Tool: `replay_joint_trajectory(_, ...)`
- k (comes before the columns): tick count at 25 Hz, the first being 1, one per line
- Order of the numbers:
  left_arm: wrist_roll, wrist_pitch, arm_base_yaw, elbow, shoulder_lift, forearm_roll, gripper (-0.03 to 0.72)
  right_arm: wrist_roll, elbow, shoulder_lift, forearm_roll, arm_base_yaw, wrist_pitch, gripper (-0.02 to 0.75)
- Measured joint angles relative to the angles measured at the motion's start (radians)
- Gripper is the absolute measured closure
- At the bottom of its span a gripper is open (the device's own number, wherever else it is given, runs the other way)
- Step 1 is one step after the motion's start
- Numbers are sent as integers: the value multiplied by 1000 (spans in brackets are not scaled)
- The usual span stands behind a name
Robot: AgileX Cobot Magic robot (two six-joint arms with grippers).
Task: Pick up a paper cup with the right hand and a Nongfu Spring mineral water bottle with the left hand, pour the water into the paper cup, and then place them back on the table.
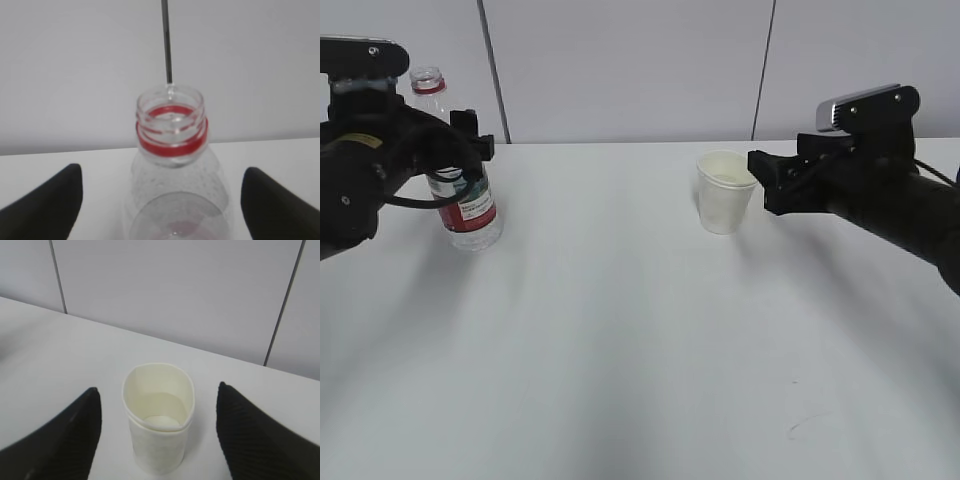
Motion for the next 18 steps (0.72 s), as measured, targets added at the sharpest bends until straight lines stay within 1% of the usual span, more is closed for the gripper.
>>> replay_joint_trajectory(8,18,46,0,1,-85,-4,99,0,0,-143,-2,0,112,203)
replay_joint_trajectory(13,23,74,0,1,-139,-4,99,0,-61,-210,-2,0,268,203)
replay_joint_trajectory(16,27,84,0,1,-169,-6,101,0,-126,-236,-2,0,377,203)
replay_joint_trajectory(18,38,122,5,-16,-182,-10,102,0,-178,-244,-2,0,444,202)
